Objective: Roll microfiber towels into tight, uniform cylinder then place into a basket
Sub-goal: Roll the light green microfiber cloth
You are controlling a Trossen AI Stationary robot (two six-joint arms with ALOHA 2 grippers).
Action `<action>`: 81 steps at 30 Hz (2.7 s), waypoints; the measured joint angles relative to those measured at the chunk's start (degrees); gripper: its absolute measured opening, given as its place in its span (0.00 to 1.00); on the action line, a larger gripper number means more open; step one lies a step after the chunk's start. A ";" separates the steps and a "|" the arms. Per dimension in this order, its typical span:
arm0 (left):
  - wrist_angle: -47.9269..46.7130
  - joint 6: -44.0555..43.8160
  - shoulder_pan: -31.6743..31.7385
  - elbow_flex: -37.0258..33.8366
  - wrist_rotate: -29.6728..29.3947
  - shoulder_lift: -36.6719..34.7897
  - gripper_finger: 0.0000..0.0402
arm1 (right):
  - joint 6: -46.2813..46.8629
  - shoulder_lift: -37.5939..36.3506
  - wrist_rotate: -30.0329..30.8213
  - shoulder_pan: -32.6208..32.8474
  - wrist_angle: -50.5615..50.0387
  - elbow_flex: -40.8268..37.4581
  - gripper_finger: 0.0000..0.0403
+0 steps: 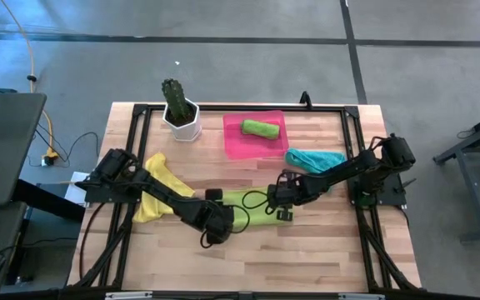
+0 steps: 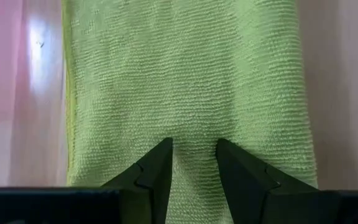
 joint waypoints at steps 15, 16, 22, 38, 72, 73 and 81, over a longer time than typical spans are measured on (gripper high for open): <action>-3.02 15.26 7.84 -0.22 -10.85 0.22 0.29 | 7.67 0.00 -6.48 5.77 11.63 0.11 0.28; -2.91 15.28 8.24 -0.22 -11.84 0.22 0.29 | 6.96 -0.01 -6.43 6.03 11.84 0.38 0.28; -2.34 9.44 7.32 -0.14 -13.27 -1.17 0.26 | 2.87 -1.56 -3.91 6.12 2.27 3.08 0.28; 11.10 -7.47 0.29 3.54 -11.85 0.42 0.17 | -7.25 -2.01 -1.42 0.52 -5.19 -0.13 0.28; 20.43 -10.00 -6.52 3.89 -2.92 -0.46 0.17 | -6.40 -2.25 -3.27 6.02 -1.19 -3.17 0.28; 21.25 -10.41 -6.77 3.89 -2.95 -0.46 0.17 | -5.53 -2.21 -3.25 5.95 -1.87 -3.21 0.28; 27.13 -11.16 -9.66 3.89 -2.41 -0.44 0.17 | 0.27 0.31 -4.53 7.02 12.82 -3.56 0.28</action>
